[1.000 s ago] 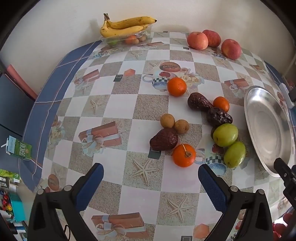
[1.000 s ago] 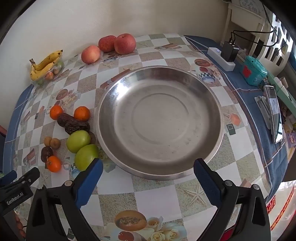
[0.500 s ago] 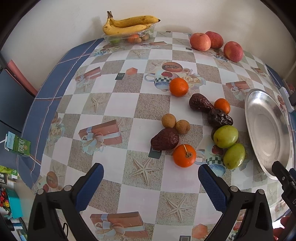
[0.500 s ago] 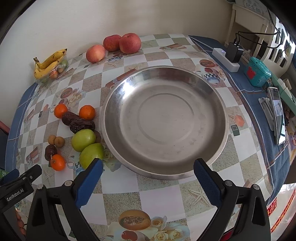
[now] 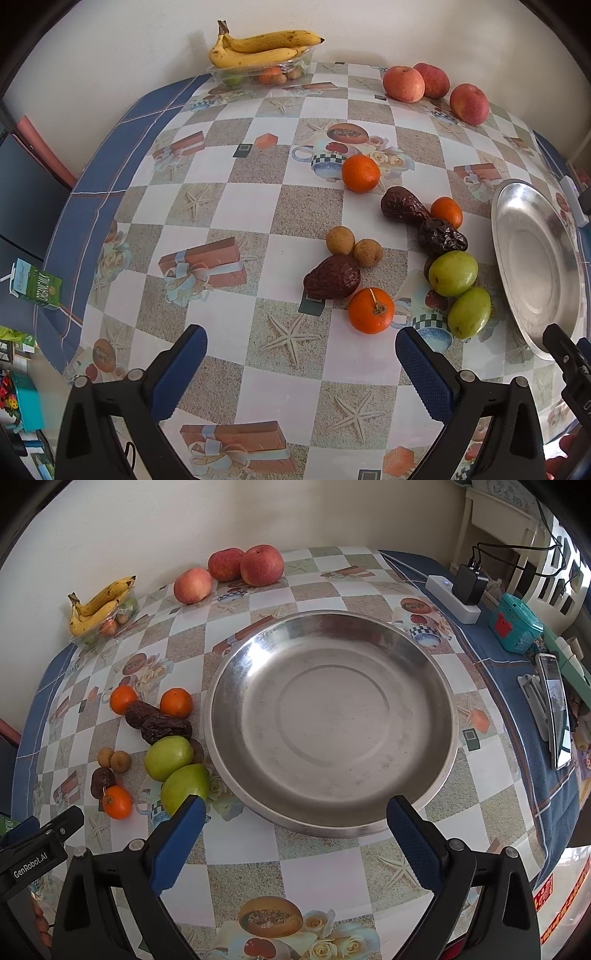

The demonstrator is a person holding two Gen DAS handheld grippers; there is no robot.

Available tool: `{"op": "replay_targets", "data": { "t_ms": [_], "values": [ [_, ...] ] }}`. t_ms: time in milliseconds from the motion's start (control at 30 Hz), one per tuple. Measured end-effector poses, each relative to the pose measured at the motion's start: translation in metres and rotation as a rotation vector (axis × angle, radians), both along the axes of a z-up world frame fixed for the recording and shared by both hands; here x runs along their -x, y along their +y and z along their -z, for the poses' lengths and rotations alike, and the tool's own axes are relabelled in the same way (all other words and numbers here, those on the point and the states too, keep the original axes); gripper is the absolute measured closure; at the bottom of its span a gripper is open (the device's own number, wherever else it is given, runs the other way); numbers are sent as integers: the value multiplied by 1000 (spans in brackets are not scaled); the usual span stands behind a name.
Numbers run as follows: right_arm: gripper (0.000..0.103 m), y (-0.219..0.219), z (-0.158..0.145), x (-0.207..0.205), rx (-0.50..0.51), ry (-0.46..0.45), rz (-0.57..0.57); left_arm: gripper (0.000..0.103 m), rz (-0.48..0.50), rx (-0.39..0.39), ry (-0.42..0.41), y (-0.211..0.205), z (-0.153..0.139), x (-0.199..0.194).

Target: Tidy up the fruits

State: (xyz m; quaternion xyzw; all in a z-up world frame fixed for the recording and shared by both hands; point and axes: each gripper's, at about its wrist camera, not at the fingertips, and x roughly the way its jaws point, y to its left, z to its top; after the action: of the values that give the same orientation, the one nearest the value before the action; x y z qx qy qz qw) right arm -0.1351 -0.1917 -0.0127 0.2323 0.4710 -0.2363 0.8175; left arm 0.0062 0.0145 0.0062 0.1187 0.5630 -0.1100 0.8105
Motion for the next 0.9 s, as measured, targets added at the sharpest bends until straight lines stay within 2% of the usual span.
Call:
{"op": "replay_targets", "data": {
  "t_ms": [900],
  "values": [
    [5,1,1,-2,2,4,-3,0,-16,4,8,5,2,-2]
  ]
}}
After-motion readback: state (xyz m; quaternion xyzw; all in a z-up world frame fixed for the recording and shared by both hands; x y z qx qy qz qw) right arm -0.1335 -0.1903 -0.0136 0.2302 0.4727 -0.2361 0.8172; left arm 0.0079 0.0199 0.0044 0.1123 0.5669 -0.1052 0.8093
